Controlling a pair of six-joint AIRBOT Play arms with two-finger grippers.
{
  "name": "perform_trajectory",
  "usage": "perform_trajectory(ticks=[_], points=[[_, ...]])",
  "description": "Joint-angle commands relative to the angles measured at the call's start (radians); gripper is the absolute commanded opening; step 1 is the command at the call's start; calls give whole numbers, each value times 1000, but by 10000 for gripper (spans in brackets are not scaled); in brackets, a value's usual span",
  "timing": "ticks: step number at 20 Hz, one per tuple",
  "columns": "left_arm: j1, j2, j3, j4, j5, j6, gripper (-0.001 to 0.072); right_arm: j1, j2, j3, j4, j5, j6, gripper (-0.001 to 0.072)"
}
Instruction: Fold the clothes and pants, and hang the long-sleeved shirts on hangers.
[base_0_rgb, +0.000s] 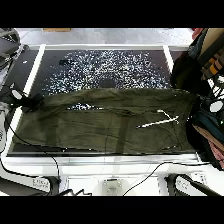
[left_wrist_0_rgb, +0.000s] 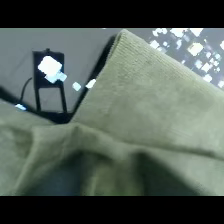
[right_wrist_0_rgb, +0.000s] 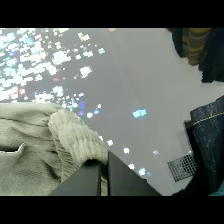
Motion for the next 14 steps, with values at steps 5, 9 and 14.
perform_trajectory(ticks=[5, 9, 14], points=[[-12, 10, 84, -6, 48, -9, 19, 0, 0, 0, 0, -12, 0, 30], [-24, 84, 240, -6, 180, 41, 18, 0, 0, 0, 2, -46, 0, 30], [-53, 194, 341, 3, 229, 298, 19, 0, 0, 0, 3, -50, 1, 29]])
